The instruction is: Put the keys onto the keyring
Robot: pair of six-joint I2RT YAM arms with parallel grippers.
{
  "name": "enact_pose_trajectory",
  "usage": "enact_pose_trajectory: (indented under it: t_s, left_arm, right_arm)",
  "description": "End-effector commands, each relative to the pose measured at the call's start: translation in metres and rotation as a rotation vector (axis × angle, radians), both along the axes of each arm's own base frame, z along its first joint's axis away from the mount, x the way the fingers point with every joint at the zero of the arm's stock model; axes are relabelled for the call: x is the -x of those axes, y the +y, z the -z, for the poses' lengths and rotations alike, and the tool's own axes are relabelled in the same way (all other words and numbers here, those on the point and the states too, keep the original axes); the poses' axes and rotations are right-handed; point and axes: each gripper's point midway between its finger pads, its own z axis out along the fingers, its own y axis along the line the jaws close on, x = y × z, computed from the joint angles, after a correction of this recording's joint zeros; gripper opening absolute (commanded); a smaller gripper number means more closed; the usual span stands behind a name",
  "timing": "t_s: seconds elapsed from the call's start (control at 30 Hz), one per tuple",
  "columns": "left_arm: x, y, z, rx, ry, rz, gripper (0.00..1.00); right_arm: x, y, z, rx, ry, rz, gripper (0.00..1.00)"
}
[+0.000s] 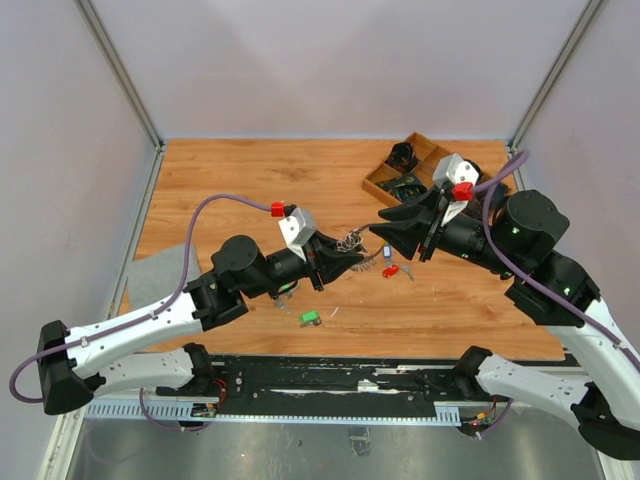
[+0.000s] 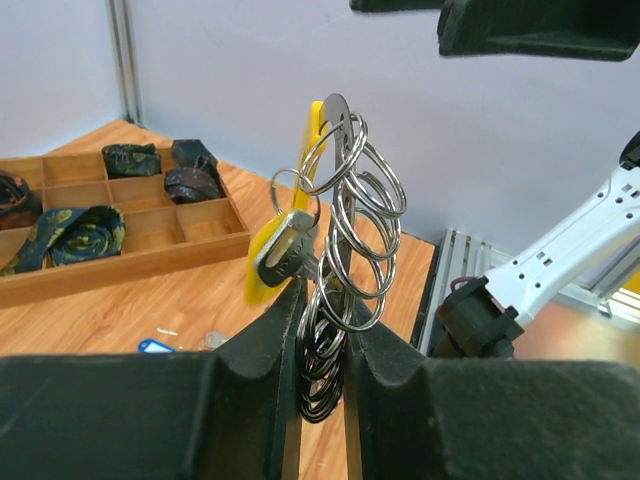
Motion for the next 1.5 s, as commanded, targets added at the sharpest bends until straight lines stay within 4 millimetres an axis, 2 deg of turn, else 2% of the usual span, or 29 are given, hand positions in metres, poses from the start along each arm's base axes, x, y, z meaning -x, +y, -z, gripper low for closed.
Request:
enact_pose_trajectory:
  t_s: [0.0, 0.07, 0.13, 0.3, 0.43, 0.63, 0.8, 0.97, 1.07, 1.23, 1.47]
  left_arm:
    - [0.005, 0.008, -0.026, 0.030, -0.035, -0.004, 0.00]
    - [0.006, 0.009, -0.025, 0.017, -0.022, 0.000, 0.01]
    - [0.007, 0.011, -0.024, 0.010, -0.003, -0.002, 0.01]
    - [0.010, 0.009, -0.017, -0.034, 0.066, 0.011, 0.01]
    - [0.014, 0.010, -0.018, -0.022, 0.097, 0.026, 0.01]
    - [0.014, 0.010, -0.019, -0.029, 0.125, 0.024, 0.01]
    - [0.014, 0.009, -0.019, -0.035, 0.139, 0.028, 0.01]
    - [0.015, 0.007, -0.019, -0.031, 0.147, 0.036, 0.01]
    - [0.015, 0.007, -0.019, -0.031, 0.148, 0.034, 0.01]
    - [0.015, 0.007, -0.018, -0.036, 0.151, 0.036, 0.01]
    - [0.016, 0.009, -0.018, -0.029, 0.154, 0.035, 0.01]
  right_arm:
    - [-0.007, -0.019, -0.017, -0.049, -0.043, 0.109, 0.39]
    - [-0.008, -0.027, -0.017, -0.030, -0.077, 0.138, 0.45]
    - [0.000, -0.029, -0.018, -0.001, -0.150, 0.097, 0.47]
    - [0.012, -0.032, -0.008, 0.075, -0.377, 0.021, 0.40]
    - [0.029, -0.029, -0.001, 0.071, -0.587, -0.065, 0.40]
    - [0.032, -0.027, 0.012, 0.170, -0.828, -0.113, 0.36]
    - [0.027, -0.022, 0.020, 0.279, -0.998, -0.095, 0.33]
    - [0.024, -0.005, 0.031, 0.413, -1.160, -0.088, 0.33]
    - [0.024, 0.005, 0.029, 0.444, -1.243, -0.068, 0.32]
    - [0.018, 0.013, 0.032, 0.502, -1.300, -0.051, 0.30]
    - [0.013, 0.013, 0.026, 0.527, -1.358, 0.001, 0.31]
